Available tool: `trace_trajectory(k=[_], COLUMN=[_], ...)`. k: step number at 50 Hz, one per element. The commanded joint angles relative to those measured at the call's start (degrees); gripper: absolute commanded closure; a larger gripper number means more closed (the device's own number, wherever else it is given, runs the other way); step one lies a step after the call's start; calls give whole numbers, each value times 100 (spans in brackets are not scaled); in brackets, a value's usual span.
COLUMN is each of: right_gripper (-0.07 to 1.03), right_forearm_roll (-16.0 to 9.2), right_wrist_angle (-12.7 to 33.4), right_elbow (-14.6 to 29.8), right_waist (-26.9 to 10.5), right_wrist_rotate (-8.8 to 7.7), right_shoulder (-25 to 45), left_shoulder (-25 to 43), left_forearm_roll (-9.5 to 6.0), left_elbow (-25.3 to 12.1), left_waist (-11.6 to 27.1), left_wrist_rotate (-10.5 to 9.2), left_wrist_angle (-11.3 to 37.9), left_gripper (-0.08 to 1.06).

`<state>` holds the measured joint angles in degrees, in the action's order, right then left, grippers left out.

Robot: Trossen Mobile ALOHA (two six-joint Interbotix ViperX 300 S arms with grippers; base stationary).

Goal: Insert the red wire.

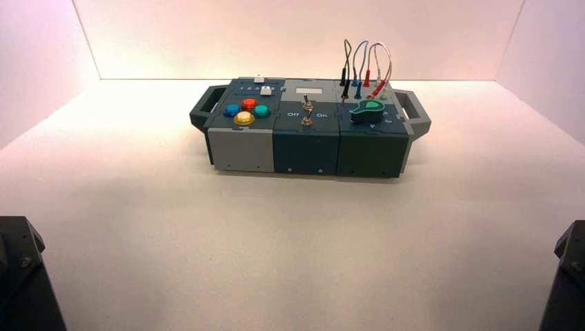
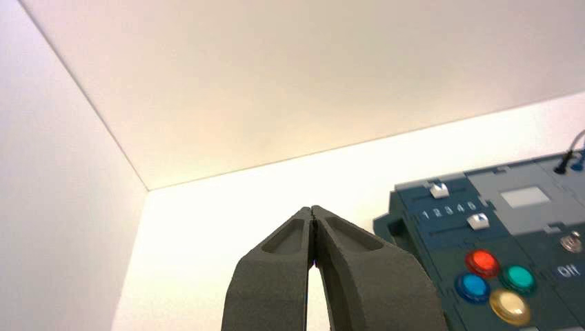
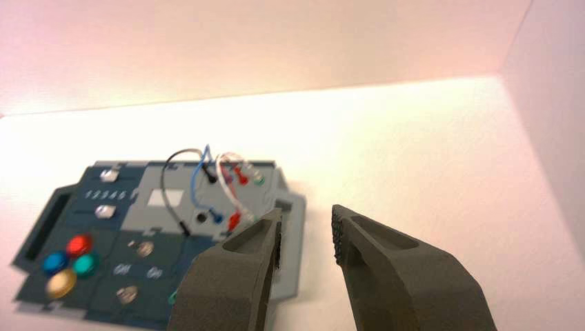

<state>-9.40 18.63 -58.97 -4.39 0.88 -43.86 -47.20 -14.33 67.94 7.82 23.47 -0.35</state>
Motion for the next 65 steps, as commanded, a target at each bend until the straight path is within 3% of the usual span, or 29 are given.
trace_trajectory(k=[1, 7, 16, 29, 37, 52, 65], right_gripper=[55, 53, 35, 32, 32, 32, 32], right_forearm_roll=[-123, -246, -765, -1380, -1617, -1714, -1714], right_wrist_angle=[404, 817, 1169, 932, 844, 835, 694], right_elbow=[316, 466, 677, 536, 396, 439, 633], right_waist=[-141, -439, -650, -712, -791, -791, -791], right_wrist_rotate=[0, 0, -26, -220, -211, -229, -255], right_shoulder=[176, 475, 888, 1011, 1116, 1670, 2197], left_shoulder=[105, 132, 149, 176, 211, 237, 343], left_forearm_roll=[9, 9, 9, 0, -9, 0, 0], left_elbow=[-211, -246, -316, -396, -404, -431, -519], left_waist=[53, 114, 264, 422, 475, 563, 923], left_wrist_rotate=[-18, -18, -18, -18, -26, -26, -18], left_wrist_angle=[79, 185, 492, 677, 703, 800, 1063], left_gripper=[101, 101, 101, 101, 101, 101, 101])
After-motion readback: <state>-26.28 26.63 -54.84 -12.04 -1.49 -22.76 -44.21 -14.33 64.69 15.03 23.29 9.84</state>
